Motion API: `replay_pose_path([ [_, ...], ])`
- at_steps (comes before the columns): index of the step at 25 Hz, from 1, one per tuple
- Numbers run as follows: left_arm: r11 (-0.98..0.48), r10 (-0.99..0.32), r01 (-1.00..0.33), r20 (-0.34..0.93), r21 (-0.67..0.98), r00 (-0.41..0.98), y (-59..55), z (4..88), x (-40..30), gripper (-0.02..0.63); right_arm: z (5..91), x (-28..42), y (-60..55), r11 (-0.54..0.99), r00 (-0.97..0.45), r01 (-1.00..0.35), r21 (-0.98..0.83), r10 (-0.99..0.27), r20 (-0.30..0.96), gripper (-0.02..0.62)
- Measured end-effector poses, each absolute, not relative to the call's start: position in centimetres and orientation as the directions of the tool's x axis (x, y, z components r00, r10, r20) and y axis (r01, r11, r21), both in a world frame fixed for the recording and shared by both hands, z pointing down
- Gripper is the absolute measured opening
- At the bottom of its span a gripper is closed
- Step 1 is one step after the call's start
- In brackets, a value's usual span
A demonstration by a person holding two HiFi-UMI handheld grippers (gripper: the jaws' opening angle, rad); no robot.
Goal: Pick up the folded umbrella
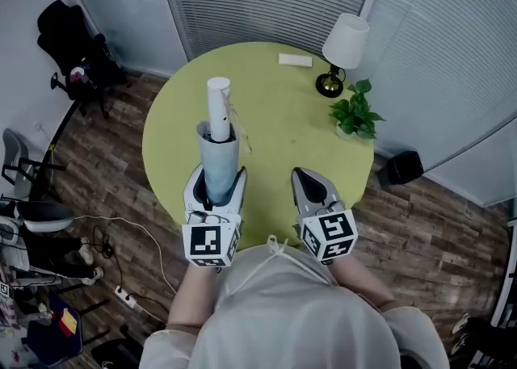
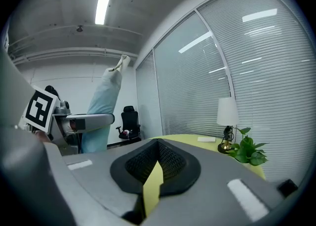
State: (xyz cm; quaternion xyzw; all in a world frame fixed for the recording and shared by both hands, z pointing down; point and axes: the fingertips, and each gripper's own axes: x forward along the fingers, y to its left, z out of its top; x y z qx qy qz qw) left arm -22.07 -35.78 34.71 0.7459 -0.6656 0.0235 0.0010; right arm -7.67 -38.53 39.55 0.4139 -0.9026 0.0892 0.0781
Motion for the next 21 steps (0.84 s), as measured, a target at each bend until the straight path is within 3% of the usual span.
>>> replay_pose_path([
  [21,-0.095,-0.993,-0.995,0.076,0.003,0.095,-33.9,36.2,-23.5,0.295,40.1,-10.3,-36.7,0.684,-0.681,-0.725,-0.082,-0.695,0.228,0.000],
])
